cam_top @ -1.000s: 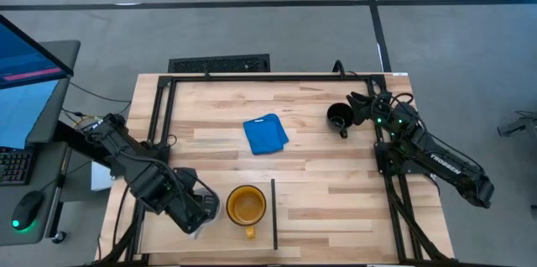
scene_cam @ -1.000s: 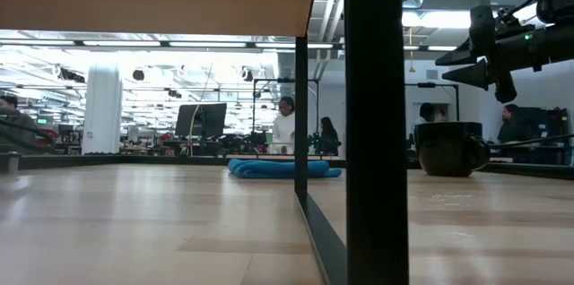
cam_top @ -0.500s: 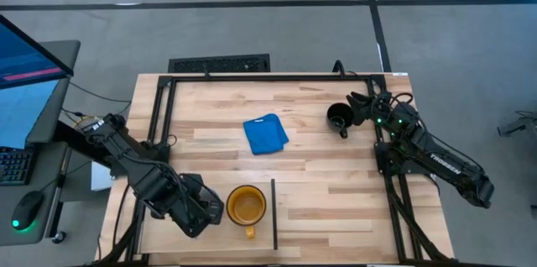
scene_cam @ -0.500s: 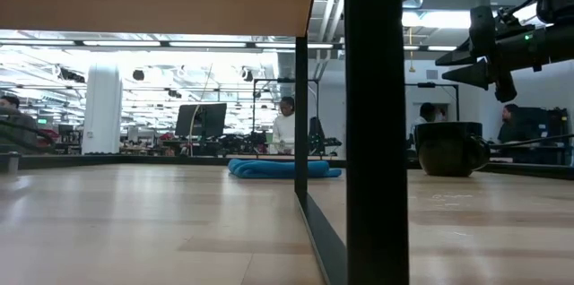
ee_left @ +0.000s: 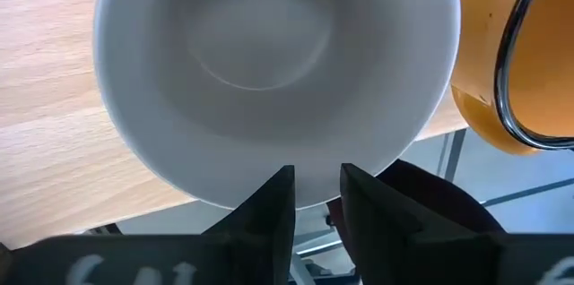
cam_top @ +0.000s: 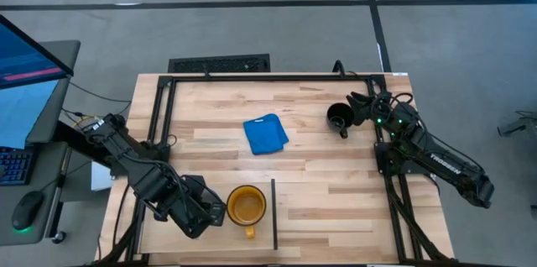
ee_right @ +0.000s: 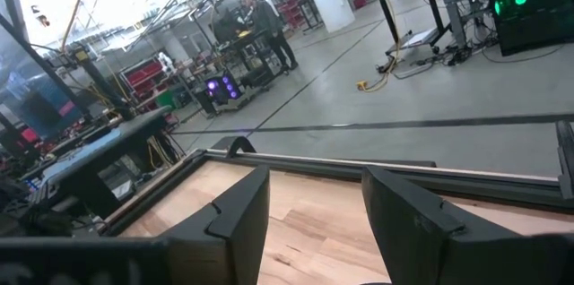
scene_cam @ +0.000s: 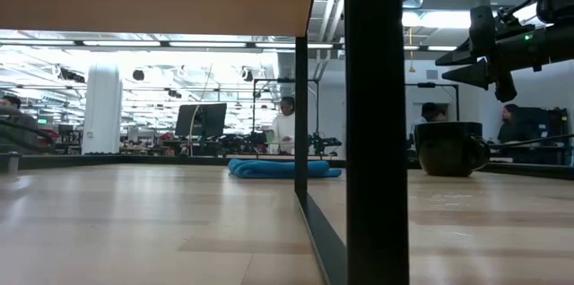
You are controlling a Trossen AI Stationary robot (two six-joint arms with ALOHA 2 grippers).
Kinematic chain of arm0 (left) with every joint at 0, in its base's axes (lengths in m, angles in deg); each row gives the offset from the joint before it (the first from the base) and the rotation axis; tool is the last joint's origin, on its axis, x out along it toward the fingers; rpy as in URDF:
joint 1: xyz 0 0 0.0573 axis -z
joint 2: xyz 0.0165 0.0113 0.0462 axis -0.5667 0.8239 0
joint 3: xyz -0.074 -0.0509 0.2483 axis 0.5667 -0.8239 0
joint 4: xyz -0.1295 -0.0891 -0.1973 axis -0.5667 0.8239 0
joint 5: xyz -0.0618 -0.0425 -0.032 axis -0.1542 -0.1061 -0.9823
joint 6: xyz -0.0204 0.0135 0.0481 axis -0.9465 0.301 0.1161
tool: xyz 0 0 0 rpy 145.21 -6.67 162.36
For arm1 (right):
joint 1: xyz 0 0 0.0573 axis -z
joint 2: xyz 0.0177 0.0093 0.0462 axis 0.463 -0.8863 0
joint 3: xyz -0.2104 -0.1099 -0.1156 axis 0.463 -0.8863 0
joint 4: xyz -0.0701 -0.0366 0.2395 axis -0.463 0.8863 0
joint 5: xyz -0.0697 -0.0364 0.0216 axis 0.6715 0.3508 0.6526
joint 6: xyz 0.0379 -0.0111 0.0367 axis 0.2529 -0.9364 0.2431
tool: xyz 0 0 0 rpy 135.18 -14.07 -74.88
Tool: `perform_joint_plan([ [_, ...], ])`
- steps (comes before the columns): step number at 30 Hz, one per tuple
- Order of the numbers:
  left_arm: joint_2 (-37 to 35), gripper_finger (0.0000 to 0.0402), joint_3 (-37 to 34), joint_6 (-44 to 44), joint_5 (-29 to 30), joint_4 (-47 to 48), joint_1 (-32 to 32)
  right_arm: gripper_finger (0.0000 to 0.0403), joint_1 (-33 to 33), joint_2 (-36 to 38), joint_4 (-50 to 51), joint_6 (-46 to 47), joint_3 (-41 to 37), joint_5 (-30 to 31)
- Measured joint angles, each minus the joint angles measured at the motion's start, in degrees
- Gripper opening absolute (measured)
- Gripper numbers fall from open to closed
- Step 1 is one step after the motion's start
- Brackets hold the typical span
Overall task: Stack small to large cups/mugs on shelf
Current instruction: Put the gray mug on the shelf
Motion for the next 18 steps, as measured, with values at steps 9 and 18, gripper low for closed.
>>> perform_joint_plan([
  [9, 0.0, 0.0083, 0.0, 0.0, 2.5, -1.8, -0.1, 0.0202, 0.0, 0.0, 0.0, 0.0, 0.0, 0.0],
  [18, 0.0, 0.0083, 0.0, 0.0, 2.5, -0.9, -0.1, 0.0202, 0.0, 0.0, 0.0, 0.0, 0.0, 0.0],
])
